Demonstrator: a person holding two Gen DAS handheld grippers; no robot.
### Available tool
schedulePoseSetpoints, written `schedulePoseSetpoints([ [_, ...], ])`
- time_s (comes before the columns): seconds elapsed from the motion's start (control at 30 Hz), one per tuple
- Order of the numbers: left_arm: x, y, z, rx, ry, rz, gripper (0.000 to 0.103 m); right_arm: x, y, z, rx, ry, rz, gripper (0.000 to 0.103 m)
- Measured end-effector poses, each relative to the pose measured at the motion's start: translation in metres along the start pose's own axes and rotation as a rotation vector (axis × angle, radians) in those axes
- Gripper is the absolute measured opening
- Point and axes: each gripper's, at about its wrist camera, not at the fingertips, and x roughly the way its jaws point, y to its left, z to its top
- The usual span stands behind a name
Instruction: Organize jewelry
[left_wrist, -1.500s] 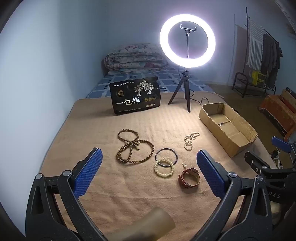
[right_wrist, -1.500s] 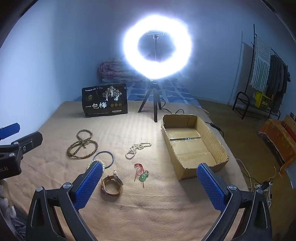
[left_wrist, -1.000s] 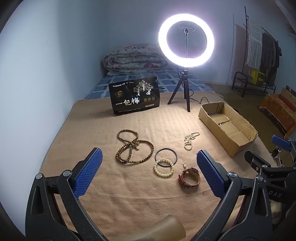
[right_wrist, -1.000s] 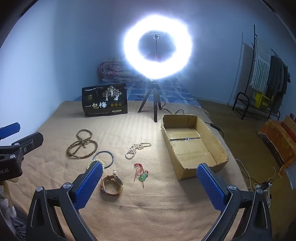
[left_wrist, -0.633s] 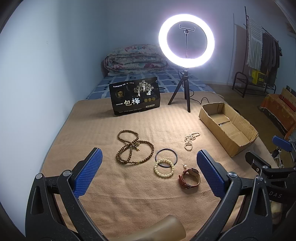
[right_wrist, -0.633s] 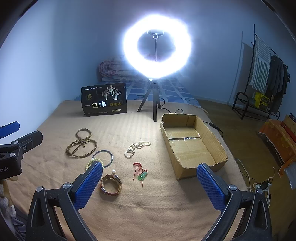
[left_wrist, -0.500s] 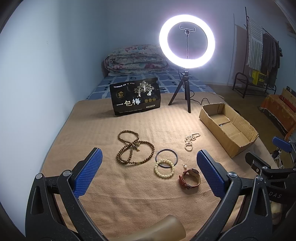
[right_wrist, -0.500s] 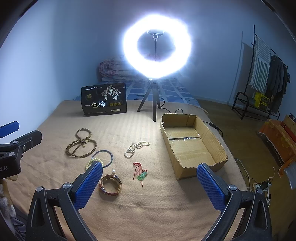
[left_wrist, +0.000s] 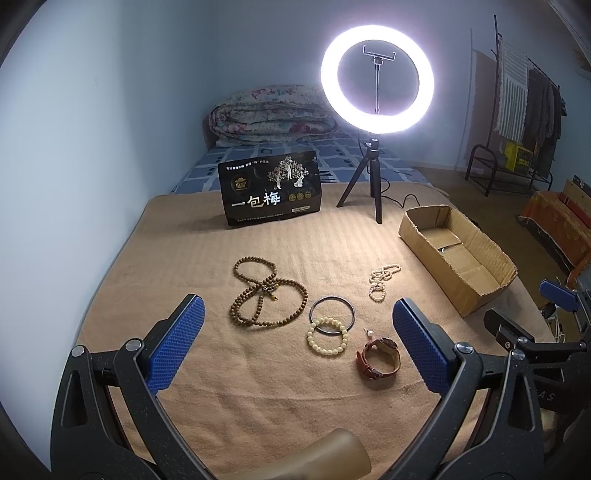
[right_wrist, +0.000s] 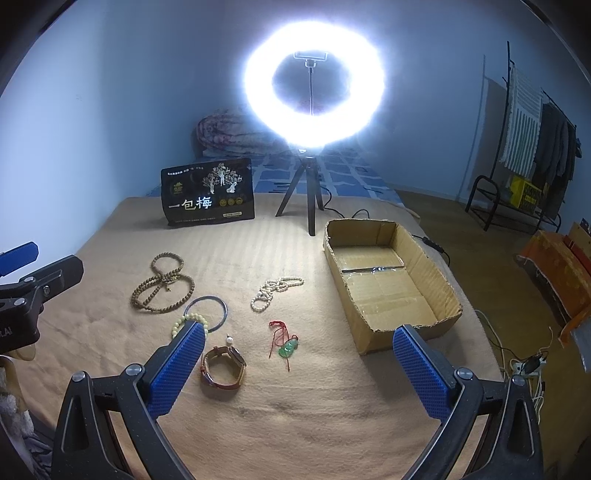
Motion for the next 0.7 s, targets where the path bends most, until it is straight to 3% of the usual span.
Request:
schedulePoseSetpoints([
  [0.7,0.018,-0.001,-0.004,-0.018,0.026,0.003,0.103,0.021,0.003,0.002,0.032,0.035,0.024,0.103],
])
